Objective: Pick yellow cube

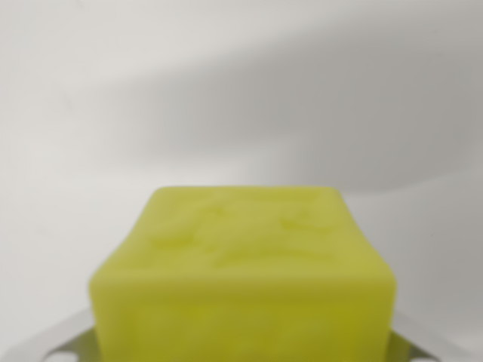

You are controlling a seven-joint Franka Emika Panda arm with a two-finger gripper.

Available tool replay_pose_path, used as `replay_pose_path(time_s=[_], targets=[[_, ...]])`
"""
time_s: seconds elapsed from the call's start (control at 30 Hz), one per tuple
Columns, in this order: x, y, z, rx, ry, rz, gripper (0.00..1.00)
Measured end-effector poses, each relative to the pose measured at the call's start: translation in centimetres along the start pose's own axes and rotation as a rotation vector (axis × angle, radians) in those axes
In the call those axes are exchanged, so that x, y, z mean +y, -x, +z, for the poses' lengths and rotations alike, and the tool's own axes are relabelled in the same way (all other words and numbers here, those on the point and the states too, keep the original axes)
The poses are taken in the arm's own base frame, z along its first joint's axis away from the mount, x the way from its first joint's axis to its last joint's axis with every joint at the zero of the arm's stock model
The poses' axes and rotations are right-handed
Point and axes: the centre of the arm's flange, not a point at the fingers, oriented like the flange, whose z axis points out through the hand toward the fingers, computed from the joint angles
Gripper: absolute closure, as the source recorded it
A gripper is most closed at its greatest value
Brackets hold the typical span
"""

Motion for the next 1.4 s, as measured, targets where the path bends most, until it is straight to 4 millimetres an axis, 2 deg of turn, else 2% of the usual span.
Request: replay_pose_path(time_s=[1.4], targets=[[0.0,0.0,-7.0,0.0,0.0,0.0,1.0]])
